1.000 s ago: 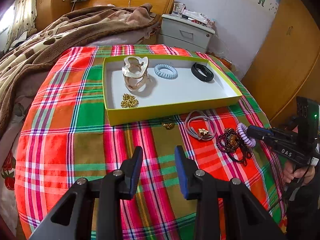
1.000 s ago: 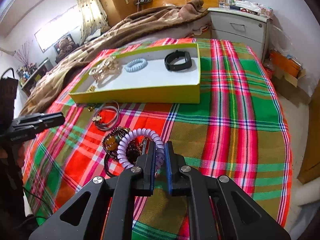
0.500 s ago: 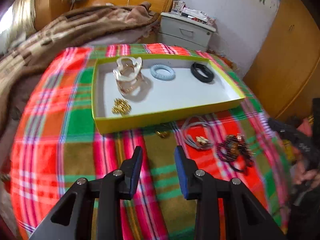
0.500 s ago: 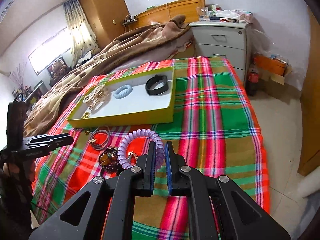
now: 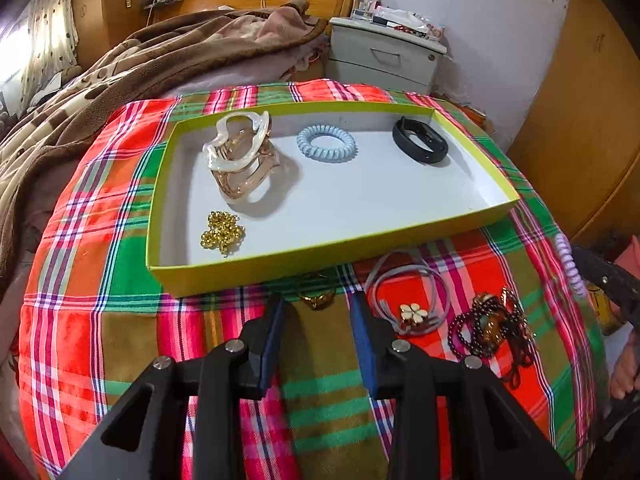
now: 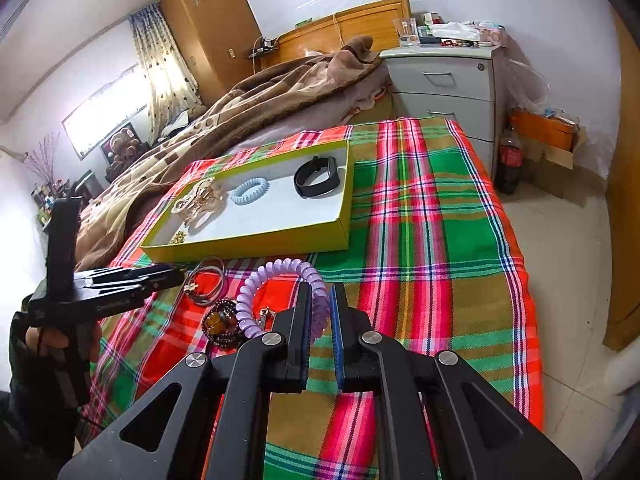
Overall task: Organize jewelry
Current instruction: 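Grasp the gold ring with the left tool while the right tool holds the lavender tie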
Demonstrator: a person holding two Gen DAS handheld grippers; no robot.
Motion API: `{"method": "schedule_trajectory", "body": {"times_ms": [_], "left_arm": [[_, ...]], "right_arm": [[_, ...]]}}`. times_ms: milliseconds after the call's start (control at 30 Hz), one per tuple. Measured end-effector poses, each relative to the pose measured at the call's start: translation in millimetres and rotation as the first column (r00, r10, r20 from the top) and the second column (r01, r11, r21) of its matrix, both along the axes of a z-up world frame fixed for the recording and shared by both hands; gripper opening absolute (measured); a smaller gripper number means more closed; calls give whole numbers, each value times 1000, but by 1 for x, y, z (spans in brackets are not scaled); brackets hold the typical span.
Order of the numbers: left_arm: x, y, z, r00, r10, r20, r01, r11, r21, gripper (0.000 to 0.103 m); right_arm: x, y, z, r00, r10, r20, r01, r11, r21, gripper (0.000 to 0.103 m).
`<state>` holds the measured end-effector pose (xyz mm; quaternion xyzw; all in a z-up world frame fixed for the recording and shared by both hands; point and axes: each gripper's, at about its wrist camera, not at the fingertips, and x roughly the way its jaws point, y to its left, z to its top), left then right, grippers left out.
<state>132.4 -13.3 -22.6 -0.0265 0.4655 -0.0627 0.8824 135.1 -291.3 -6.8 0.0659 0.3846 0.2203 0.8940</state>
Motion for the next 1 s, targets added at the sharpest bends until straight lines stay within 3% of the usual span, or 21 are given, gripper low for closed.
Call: {"method": "schedule_trajectory", "body": {"times_ms": [200,500,700,1000], "left_arm": [[4,-6,-3,1000,14,2,-14,999,44,35],[6,-7,-4,1000,15,13,-16,998,53,34],[6,-5,-4,1000,12,15,-13,999,51,22],[3,-2,-3,1000,6,16,-7,1000,25,22]], "right_arm": [[0,1,-1,1000,13,4,-13,1000,9,9],[0,1,-3,1000,19,2,-19,1000,15,9],[0,1,-2,1000,21,5,-21,1000,14,9],[-1,2,0,1000,17,9,-17,1000,16,9]]}}
